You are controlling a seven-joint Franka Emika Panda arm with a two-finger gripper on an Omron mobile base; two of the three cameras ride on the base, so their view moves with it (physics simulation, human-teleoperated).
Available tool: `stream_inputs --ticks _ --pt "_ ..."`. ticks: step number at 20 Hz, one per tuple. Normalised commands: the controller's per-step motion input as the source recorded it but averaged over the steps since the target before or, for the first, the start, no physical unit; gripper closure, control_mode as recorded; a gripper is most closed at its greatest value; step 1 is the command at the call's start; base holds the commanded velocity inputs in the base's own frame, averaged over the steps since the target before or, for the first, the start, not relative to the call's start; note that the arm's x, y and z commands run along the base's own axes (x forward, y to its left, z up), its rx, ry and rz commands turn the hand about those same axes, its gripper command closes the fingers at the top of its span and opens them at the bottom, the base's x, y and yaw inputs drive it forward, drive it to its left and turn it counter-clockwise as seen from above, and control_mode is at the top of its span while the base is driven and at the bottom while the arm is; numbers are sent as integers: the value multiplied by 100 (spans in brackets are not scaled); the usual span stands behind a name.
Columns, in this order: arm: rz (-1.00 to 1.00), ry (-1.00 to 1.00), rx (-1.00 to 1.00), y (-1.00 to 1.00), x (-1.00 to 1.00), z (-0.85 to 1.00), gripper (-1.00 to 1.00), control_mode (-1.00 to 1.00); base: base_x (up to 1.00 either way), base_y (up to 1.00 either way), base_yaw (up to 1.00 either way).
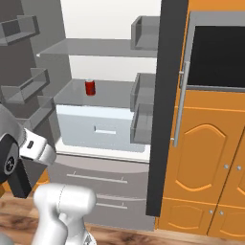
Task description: Open the fridge, grab two sodas, and place both sodas inside the bowl with ice on the dining counter.
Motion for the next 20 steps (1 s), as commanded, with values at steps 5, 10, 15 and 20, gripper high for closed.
stream_inputs --ticks 5,10,15,20 --pt "-2 0 0 0 14 -3 -100 -100 0 0 0" --pt "0 0 0 0 0 0 -100 100 85 0 -4" --pt "0 0 0 0 0 0 -100 100 71 2 0" --pt "0 0 0 0 0 0 -100 100 77 1 1"
